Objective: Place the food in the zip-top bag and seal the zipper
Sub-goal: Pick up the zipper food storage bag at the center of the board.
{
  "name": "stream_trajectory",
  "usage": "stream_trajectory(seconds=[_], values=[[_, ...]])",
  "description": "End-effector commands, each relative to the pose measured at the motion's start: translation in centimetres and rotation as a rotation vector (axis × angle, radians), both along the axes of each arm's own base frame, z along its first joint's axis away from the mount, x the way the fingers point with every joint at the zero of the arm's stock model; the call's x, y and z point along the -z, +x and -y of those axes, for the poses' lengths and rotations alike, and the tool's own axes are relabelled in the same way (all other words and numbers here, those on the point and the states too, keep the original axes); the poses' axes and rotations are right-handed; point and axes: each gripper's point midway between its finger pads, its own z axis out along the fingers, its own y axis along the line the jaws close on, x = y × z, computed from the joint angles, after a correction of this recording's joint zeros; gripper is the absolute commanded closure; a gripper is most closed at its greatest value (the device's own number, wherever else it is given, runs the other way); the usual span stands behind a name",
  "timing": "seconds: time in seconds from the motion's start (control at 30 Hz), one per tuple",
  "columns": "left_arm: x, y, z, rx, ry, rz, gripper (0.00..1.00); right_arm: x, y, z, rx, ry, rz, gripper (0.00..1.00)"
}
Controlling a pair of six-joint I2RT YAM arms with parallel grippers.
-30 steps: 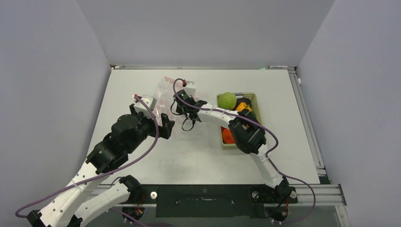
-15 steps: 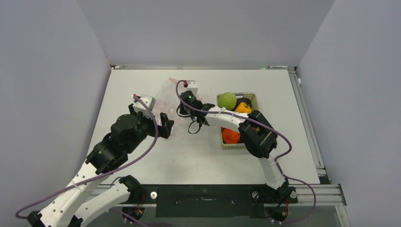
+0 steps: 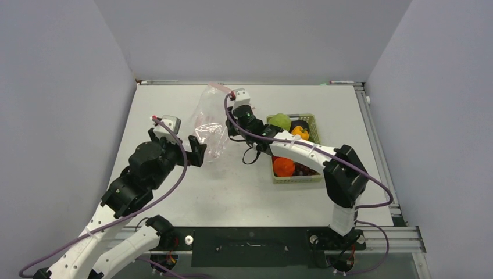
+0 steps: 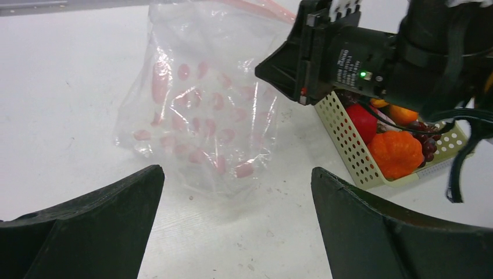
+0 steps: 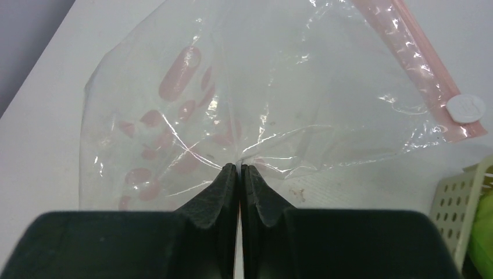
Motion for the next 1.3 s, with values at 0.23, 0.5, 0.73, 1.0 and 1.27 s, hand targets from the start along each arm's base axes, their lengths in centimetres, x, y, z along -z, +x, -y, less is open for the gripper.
stream_trajectory(seconds=[0.23, 0.5, 0.73, 1.0, 1.27], values=[[-1.1, 0.8, -1.3, -0.066, -0.043, 0.044, 0.04, -7.0, -5.2, 4.8, -0.177, -0.143, 0.179, 0.95], [-1.8, 0.4, -0.2, 0.017, -0.034, 0.057, 0.04, -8.2, -9.2, 8.0, -0.303, -0.222, 0.219, 0.95], [-3.0, 0.2, 0.8, 0.082, -0.011, 0.018, 0.04, -8.8, -12.4, 10.2, -0.437, -0.296, 0.277, 0.95], [-3.4, 0.1, 1.6, 0.115, -0.007, -0.036, 0.04, -8.3, -16.0, 11.3, -0.634, -0.370, 0.298, 0.95], [-3.3, -0.3, 1.1, 0.091, 0.015, -0.112, 0.04, -8.1, -18.9, 12.3, -0.831, -0.449, 0.389, 0.95]])
